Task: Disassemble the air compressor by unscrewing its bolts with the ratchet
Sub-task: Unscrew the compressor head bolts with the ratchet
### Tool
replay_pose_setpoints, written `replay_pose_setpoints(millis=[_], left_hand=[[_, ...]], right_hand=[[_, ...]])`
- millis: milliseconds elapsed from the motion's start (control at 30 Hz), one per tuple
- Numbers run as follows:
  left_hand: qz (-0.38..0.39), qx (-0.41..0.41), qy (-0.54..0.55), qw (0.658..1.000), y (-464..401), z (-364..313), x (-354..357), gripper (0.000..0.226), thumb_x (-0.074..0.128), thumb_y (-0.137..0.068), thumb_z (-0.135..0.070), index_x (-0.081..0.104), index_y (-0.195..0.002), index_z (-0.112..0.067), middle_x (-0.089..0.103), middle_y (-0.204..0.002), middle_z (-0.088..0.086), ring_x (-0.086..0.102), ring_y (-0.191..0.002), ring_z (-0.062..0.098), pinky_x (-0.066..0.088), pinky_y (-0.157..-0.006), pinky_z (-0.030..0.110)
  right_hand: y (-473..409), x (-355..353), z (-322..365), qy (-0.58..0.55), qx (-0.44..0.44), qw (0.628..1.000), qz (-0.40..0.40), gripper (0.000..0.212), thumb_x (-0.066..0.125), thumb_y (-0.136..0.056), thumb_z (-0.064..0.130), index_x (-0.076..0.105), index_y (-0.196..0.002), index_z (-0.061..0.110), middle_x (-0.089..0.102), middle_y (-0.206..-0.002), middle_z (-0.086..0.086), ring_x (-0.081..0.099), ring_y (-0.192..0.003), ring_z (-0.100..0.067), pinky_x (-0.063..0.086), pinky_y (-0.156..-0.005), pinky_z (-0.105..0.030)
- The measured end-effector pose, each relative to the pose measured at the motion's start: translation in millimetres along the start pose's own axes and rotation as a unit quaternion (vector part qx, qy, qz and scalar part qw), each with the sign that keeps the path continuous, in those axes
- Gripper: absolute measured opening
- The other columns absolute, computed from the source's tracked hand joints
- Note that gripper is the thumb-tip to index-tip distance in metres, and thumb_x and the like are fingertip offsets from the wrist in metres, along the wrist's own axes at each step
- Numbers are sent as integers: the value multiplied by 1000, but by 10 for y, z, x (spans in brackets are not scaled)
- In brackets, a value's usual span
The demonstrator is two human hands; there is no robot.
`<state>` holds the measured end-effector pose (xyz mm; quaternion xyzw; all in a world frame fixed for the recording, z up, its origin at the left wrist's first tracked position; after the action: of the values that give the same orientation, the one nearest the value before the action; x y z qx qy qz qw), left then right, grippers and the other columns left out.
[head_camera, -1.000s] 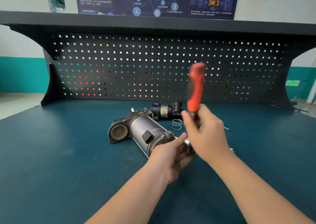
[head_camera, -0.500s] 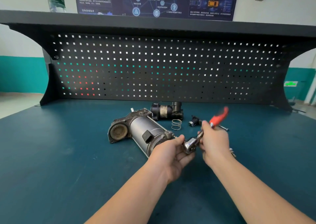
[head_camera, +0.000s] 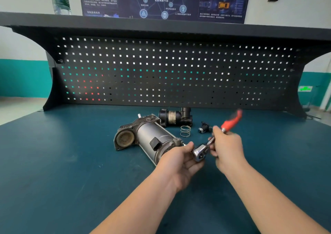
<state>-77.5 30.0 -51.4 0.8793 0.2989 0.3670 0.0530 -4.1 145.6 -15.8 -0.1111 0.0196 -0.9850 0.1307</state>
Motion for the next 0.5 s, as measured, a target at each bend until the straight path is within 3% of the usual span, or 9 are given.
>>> replay_pose_setpoints(millis=[67, 133, 233, 300, 367, 400, 433, 467, 500], left_hand=[[4, -2, -7, 1000, -1, 8, 12, 12, 56, -92, -11, 60, -86, -2, 69, -77, 14, 64, -74, 23, 55, -66, 33], [0, -2, -12, 1000, -9, 16, 1, 11, 56, -92, -11, 59, -88, -2, 69, -78, 14, 64, -73, 22, 55, -64, 32], [4, 7, -8, 1000, 1, 17, -1, 11, 61, -89, -11, 62, -83, -2, 70, -70, 13, 64, -69, 22, 58, -59, 31], [19, 17, -15, 1000, 13, 9, 20, 11, 62, -87, -10, 65, -81, -2, 68, -70, 11, 64, -66, 21, 59, -59, 29], [29, 30, -35, 999, 19, -9, 30, 13, 56, -88, -3, 65, -78, -4, 65, -70, 9, 63, -63, 18, 58, -56, 25], [28, 35, -43, 998, 20, -21, 24, 19, 51, -88, 0, 64, -77, -6, 65, -68, 7, 63, -60, 16, 57, -54, 23], [25, 39, -44, 998, 24, -32, 17, 23, 46, -89, 2, 64, -76, -7, 66, -64, 6, 64, -56, 14, 56, -53, 22], [23, 39, -42, 998, 31, -35, 13, 25, 44, -89, 3, 63, -76, -6, 66, -60, 5, 64, -53, 13, 56, -52, 22], [22, 35, -37, 998, 34, -32, 12, 24, 45, -89, 4, 64, -77, -5, 66, -59, 6, 64, -52, 14, 56, -52, 23]], right_hand=[[-20, 7, -296, -75, 133, 988, -5, 21, 50, -93, 8, 46, -72, 8, 44, -56, -7, 32, -22, -4, 21, -28, -12], [-31, 7, -282, -24, 104, 994, -8, 23, 51, -91, 10, 47, -69, 8, 48, -57, -7, 35, -24, -5, 24, -30, -14], [101, 62, 325, 118, -191, 975, -5, 28, 57, -92, 25, 50, -68, 12, 57, -58, -3, 48, -43, -12, 38, -49, -26], [465, 223, 718, 181, -421, 887, 46, 30, 58, -91, 29, 48, -68, 13, 50, -54, 2, 45, -51, -15, 35, -51, -21], [893, 401, 856, 230, -593, 764, 110, 28, 57, -90, 25, 49, -68, 11, 43, -56, 5, 38, -54, -15, 32, -51, -17], [1040, 465, 834, 254, -643, 712, 124, 27, 56, -89, 23, 51, -67, 8, 43, -58, 3, 38, -53, -15, 33, -50, -19], [1100, 496, 798, 270, -662, 688, 124, 28, 56, -89, 23, 52, -67, 6, 44, -58, 1, 38, -52, -16, 33, -49, -22], [1080, 493, 779, 270, -651, 700, 119, 28, 57, -89, 22, 50, -66, 7, 43, -58, 2, 39, -51, -16, 34, -48, -25], [997, 454, 778, 256, -612, 741, 107, 28, 59, -90, 23, 47, -66, 11, 42, -56, 5, 39, -50, -15, 34, -48, -25]])
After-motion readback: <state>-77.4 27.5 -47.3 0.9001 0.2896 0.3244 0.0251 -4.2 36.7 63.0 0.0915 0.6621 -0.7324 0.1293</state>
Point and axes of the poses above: each hand's wrist, its own y-axis away from the middle knuckle, its own x-axis out of the palm, z = x × y, the point moved 8 cm from there along -y, towards the middle knuckle
